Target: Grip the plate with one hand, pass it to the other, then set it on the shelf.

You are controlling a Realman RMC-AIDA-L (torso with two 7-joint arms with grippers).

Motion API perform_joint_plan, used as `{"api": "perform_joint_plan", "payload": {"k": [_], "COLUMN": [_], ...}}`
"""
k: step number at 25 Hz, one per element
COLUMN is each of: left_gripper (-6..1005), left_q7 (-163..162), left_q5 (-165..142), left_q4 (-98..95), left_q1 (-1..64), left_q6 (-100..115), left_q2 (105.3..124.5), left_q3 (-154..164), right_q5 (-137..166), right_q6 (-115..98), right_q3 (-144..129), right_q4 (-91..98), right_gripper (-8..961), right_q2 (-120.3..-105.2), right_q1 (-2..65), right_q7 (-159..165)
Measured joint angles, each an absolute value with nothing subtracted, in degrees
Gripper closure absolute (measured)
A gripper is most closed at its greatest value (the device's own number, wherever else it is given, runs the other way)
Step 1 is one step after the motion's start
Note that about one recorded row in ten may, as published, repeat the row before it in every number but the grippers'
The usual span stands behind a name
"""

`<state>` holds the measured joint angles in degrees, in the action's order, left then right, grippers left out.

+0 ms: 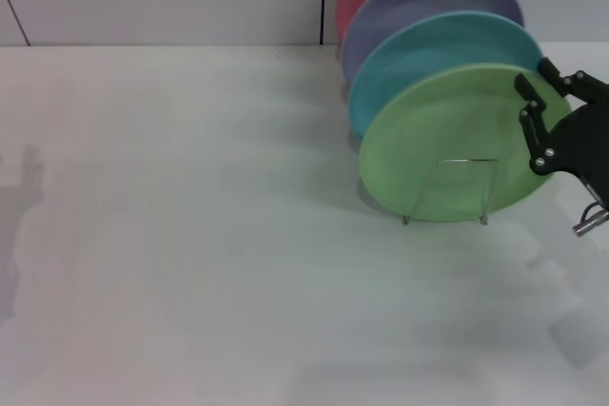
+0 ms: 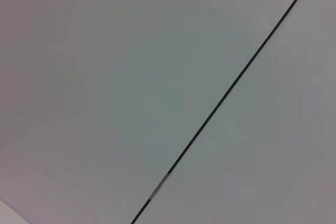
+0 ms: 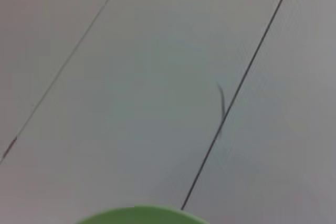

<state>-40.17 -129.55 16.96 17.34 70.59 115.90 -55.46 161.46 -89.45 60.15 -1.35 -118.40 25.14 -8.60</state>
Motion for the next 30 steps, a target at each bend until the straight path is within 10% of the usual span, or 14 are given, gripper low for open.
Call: {"api": "perform_joint_plan", "payload": {"k": [14,30], "left_gripper": [430,429], "left_q7": [-40.7,-37.8], "left_q5": [-129.6,-129.6], "left_q4": [17.0,15.4], "left_q1": [17.4,16.5], "left_q6": [70.7,75.6], "left_q2": [115.53,115.55], "left_q3": [-55.6,-56.0], "right_q5": [161.2,133.6], "right_q6": [-94.0,-103.7], "right_q3": [57.9,61.8], "right_q4": [-2.4,2.8], "right_gripper": [614,605], "right_q2": [-118.28,-113.28], "right_q1": [24.8,20.7], "right_q7": [-2.0,36.6]}}
